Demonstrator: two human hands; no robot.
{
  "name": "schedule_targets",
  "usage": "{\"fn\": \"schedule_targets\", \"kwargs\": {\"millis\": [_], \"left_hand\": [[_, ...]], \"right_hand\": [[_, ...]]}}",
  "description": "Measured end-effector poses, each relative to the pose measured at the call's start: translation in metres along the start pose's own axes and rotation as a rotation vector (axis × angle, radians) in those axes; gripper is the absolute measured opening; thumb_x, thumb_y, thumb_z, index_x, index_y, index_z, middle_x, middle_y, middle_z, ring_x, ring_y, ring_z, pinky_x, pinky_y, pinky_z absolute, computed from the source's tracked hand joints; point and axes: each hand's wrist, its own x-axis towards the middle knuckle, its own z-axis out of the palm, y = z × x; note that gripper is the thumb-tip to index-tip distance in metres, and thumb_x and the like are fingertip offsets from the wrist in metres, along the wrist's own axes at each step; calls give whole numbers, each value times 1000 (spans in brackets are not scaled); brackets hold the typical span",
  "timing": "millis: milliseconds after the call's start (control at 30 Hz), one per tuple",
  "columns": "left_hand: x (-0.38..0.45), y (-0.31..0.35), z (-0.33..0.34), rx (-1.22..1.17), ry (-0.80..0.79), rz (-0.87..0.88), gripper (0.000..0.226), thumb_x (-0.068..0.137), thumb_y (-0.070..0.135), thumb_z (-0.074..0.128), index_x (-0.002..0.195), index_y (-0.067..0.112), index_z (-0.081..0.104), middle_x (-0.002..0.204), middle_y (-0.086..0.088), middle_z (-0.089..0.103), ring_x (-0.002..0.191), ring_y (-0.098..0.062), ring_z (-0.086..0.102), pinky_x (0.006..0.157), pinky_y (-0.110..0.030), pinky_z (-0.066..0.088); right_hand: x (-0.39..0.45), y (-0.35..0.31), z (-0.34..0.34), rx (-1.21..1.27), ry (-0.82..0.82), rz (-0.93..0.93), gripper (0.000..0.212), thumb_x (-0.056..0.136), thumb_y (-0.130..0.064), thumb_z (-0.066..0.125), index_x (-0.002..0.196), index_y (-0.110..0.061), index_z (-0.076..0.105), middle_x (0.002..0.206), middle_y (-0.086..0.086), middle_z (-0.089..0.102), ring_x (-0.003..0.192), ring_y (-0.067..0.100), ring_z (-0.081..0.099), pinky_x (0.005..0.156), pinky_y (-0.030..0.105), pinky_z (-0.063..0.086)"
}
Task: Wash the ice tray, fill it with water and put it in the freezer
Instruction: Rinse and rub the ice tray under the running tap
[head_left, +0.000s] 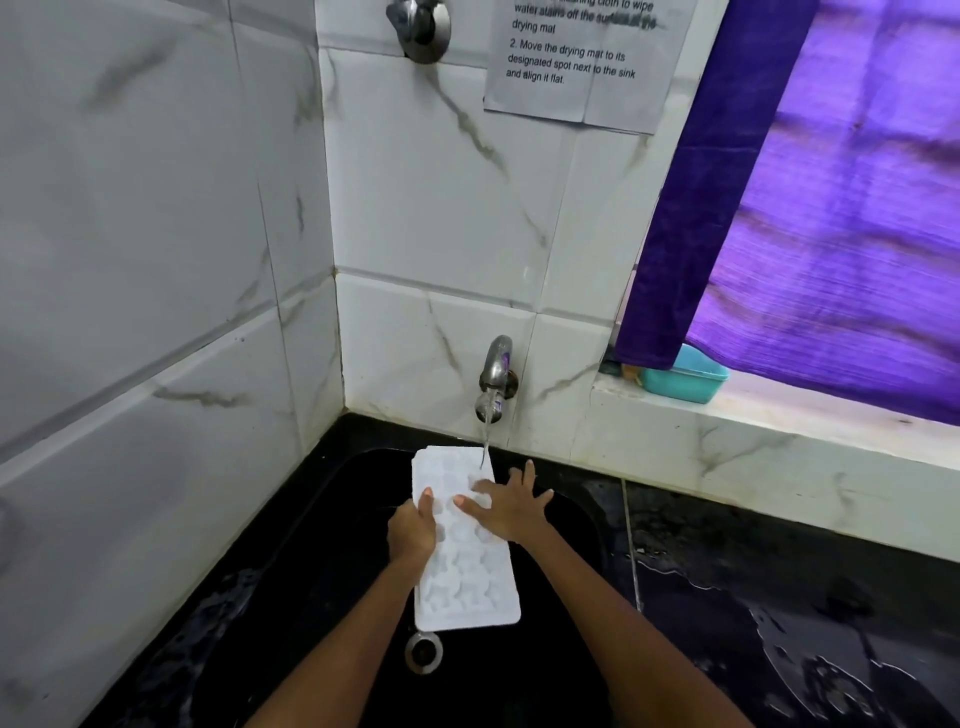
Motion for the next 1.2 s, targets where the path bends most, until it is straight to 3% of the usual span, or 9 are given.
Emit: {"fn": "schedule_targets", "kwargs": {"millis": [333, 467, 533, 600, 667, 867, 1033, 1133, 1200], "left_hand": [[-4, -5, 1, 26, -1, 27, 50, 101, 34, 38, 110, -9, 62, 111, -25, 66, 106, -39, 62, 90, -38, 47], [-4, 9, 6, -25, 30, -10, 52, 102, 35, 35, 112, -9, 61, 112, -26, 65, 107, -40, 61, 89, -38, 47], [-1, 13, 3, -24, 60, -43, 53, 102, 36, 33, 115, -8, 60, 115, -25, 64, 109, -39, 60, 89, -38, 47], [2, 14, 3, -31, 71, -94, 54, 102, 36, 31, 117, -8, 59, 117, -26, 63, 111, -40, 59, 91, -39, 47], [0, 15, 6, -21, 64, -87, 54, 102, 36, 32, 117, -8, 59, 118, -26, 63, 111, -40, 59, 90, -39, 47], [0, 14, 3, 14, 82, -58, 54, 101, 37, 33, 116, -8, 59, 117, -26, 63, 111, -40, 59, 90, -40, 47], [1, 18, 1, -22, 77, -80, 53, 101, 37, 33, 117, -6, 60, 117, -25, 63, 110, -39, 60, 90, -39, 47], [5, 19, -4, -16, 81, -74, 53, 101, 37, 33, 116, -7, 59, 117, -25, 62, 111, -39, 59, 89, -38, 46], [4, 20, -2, -9, 69, -65, 53, 101, 38, 34, 116, -7, 60, 117, -25, 63, 111, -39, 59, 90, -38, 47]], "right_hand": [[-4, -1, 2, -92, 40, -8, 66, 85, -68, 34, 134, -24, 43, 153, 19, 13, 143, 37, -13, 108, 66, 0], [-8, -3, 5, 27, -10, -45, 74, 83, -69, 38, 145, -32, 22, 156, 17, 2, 142, 36, -17, 110, 64, 2], [-13, 1, 6, 99, 17, -65, 87, 72, -83, 29, 143, -32, 27, 156, 16, 6, 143, 35, -15, 112, 61, 5], [-18, 4, 9, 86, 125, -118, 122, 46, -98, 3, 136, -26, 42, 155, 14, 14, 144, 32, -9, 114, 56, 10], [-20, 5, 12, 26, 172, -115, 132, 37, -95, -10, 131, -25, 48, 155, 14, 16, 144, 32, -8, 113, 57, 7], [-20, 10, 10, -27, 40, -99, 76, 76, -77, 34, 136, -31, 40, 155, 16, 4, 142, 35, -18, 110, 63, 4], [-20, 3, 12, -42, 72, -100, 106, 54, -91, 8, 139, -31, 34, 156, 17, -1, 142, 34, -19, 110, 63, 3], [-22, 5, 9, 88, 34, -80, 69, 80, -73, 34, 138, -36, 36, 156, 17, 4, 142, 33, -20, 111, 62, -2], [-21, 4, 6, 61, 80, -49, 62, 83, -70, 34, 132, -32, 44, 154, 19, 8, 142, 35, -19, 110, 63, -4]]}}
